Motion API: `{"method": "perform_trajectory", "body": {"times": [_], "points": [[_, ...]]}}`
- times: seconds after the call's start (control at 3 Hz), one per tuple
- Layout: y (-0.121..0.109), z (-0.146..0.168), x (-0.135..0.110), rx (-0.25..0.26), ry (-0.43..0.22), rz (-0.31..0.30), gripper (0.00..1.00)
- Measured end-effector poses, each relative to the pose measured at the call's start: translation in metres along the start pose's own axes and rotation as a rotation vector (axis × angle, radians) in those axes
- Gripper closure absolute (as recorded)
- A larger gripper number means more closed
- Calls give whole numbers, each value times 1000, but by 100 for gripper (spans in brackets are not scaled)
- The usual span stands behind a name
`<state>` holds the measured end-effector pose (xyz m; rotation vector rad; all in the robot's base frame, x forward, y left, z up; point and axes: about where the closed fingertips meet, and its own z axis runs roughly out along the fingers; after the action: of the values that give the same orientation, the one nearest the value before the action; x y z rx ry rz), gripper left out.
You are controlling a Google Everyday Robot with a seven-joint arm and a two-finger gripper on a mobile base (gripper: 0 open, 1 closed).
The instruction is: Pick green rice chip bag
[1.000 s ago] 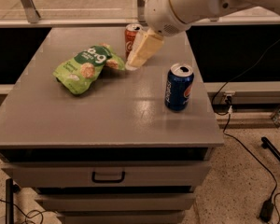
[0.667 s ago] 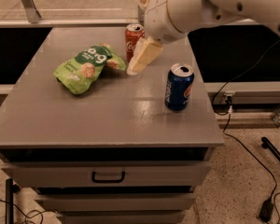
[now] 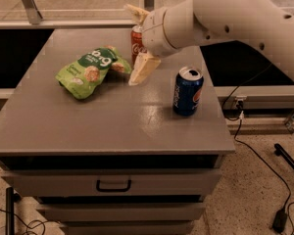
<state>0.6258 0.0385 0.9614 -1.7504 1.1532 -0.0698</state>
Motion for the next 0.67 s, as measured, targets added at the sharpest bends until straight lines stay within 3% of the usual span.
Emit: {"method": "perform_trajectory", "body": {"times": [0.67], "points": [[5, 55, 3, -48, -22, -73, 0]]}}
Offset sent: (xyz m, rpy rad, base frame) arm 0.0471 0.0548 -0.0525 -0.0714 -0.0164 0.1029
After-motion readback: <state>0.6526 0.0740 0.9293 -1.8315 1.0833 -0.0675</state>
